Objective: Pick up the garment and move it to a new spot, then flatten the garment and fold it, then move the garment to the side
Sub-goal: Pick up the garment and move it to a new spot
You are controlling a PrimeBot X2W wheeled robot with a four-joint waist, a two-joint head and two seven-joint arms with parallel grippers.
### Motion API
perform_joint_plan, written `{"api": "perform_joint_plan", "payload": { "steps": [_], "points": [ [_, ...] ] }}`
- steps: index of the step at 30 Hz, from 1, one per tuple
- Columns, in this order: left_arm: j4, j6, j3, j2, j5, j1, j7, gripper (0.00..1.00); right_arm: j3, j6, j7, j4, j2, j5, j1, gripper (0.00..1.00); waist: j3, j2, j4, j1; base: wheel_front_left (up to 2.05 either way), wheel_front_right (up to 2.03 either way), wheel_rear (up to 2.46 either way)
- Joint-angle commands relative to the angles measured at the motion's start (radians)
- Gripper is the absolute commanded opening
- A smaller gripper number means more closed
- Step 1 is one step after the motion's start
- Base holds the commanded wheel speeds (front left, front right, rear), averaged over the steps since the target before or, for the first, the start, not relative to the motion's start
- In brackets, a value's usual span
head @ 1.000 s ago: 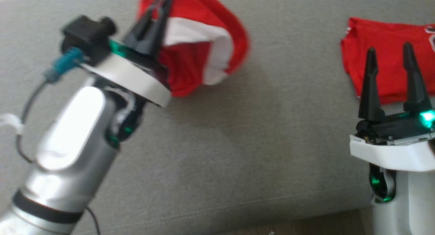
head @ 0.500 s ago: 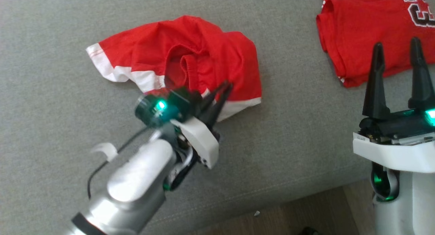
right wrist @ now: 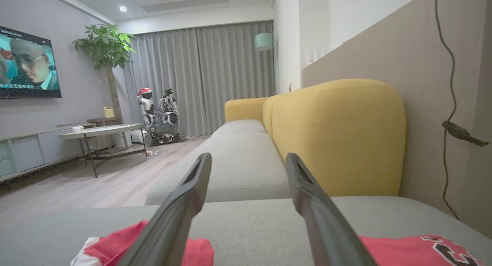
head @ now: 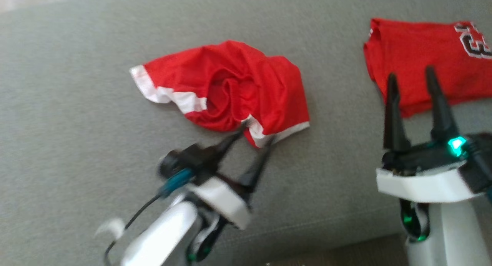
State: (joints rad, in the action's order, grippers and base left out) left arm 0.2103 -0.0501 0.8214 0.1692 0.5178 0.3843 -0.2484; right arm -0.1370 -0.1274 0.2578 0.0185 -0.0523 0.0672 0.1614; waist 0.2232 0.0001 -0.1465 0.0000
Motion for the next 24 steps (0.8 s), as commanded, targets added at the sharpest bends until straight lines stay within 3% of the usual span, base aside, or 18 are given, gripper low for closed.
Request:
{"api": "perform_joint_plan", "payload": {
  "steps": [1,5,11,18,24],
  "points": [
    [-0.049,-0.019,-0.056,0.028,-0.015,0.013,-0.012,1.00,-0.026,-0.003,0.004,0.023,0.002,0.002,-0.005,1.00,-0.043,-0.0001,0.040,0.0000,0.00,0.00,0.00],
    [-0.213,-0.112,-0.218,0.044,-0.076,-0.123,-0.013,1.00,-0.036,-0.003,0.004,-0.015,0.002,0.007,-0.040,1.00,-0.091,-0.0001,0.084,0.0000,0.00,0.00,0.00],
    [-0.355,-0.183,-0.416,0.009,-0.225,-0.342,-0.013,1.00,-0.033,-0.003,0.004,-0.059,0.002,-0.008,-0.108,1.00,-0.148,-0.0001,0.139,0.0000,0.00,0.00,0.00],
    [-0.435,-0.174,-0.562,-0.047,-0.369,-0.498,-0.013,1.00,-0.042,-0.003,0.004,-0.084,0.002,-0.014,-0.175,1.00,-0.197,-0.0001,0.171,0.0000,0.00,0.00,0.00],
    [-0.427,-0.140,-0.573,-0.049,-0.471,-0.543,-0.013,1.00,-0.056,-0.003,0.004,-0.107,0.002,-0.026,-0.197,1.00,-0.215,-0.0001,0.177,0.0000,0.00,0.00,0.00]
  ]
}}
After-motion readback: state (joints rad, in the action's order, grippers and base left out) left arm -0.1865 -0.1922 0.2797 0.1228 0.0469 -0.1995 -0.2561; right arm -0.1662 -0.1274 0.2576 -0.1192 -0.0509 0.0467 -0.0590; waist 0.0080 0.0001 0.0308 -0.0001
